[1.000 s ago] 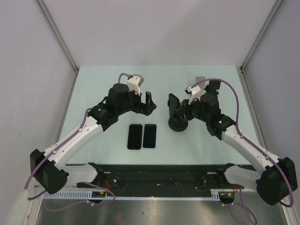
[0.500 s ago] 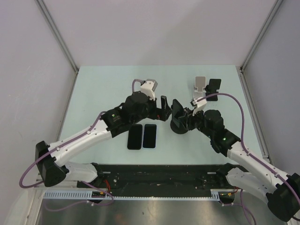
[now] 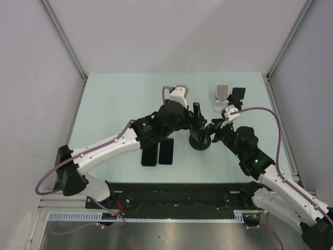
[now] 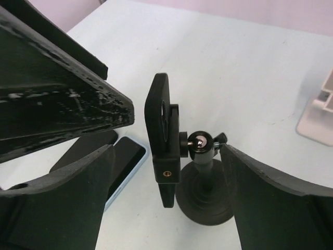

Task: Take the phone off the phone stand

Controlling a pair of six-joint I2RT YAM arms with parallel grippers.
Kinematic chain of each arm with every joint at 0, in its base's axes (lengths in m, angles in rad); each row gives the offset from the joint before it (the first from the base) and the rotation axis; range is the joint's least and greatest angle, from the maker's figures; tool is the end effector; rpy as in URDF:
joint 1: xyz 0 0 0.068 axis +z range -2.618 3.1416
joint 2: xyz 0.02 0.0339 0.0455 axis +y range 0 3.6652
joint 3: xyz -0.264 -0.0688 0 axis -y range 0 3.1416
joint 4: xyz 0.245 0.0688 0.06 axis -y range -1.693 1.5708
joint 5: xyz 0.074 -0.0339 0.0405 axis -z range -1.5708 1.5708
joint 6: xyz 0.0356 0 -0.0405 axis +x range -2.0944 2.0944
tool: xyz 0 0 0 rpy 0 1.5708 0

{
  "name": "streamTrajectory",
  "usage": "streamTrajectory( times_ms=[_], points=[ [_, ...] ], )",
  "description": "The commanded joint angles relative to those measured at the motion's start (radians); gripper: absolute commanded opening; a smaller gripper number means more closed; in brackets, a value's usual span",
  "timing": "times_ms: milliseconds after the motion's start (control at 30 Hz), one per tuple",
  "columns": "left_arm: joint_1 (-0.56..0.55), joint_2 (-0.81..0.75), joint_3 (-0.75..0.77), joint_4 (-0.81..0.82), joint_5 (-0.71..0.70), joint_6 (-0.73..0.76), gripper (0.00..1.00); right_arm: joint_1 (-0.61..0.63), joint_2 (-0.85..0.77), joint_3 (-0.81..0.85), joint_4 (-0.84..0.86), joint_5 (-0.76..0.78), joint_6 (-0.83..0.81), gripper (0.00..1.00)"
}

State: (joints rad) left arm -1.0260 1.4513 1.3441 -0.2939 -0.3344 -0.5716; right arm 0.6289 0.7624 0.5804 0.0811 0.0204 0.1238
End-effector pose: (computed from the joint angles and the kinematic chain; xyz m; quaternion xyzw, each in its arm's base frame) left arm 0.1850 -0.2827 0.3670 0.0957 0.8217 -0.2933 0.4792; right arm 0.1540 0.1111 0.2995 -0.1787 0.7200 0.2394 0.6264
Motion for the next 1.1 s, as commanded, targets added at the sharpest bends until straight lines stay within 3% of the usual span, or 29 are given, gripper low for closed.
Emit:
streamTrajectory(
  times_ms=[0,333,633,833,1067],
  points=[
    [-0.019,0.024,0.064,0.032,-0.097,-0.040,1.00,0.008,-0.070,0.018,0.002,0.099,0.007,0.91],
    [-0.045,0.124,0.115,0.027,-0.140,-0.025,0.98,0.008,-0.239,0.013,-0.170,0.397,0.051,0.93],
    [-0.046,0.167,0.076,0.029,-0.207,-0.016,0.89,0.008,-0.238,0.001,-0.167,0.343,0.037,0.93],
    [-0.046,0.198,0.084,0.029,-0.198,-0.011,0.76,0.009,-0.201,-0.002,-0.159,0.286,0.033,0.93],
    [-0.046,0.215,0.081,0.029,-0.150,-0.027,0.45,0.008,-0.164,-0.013,-0.150,0.188,0.051,0.91]
  ],
)
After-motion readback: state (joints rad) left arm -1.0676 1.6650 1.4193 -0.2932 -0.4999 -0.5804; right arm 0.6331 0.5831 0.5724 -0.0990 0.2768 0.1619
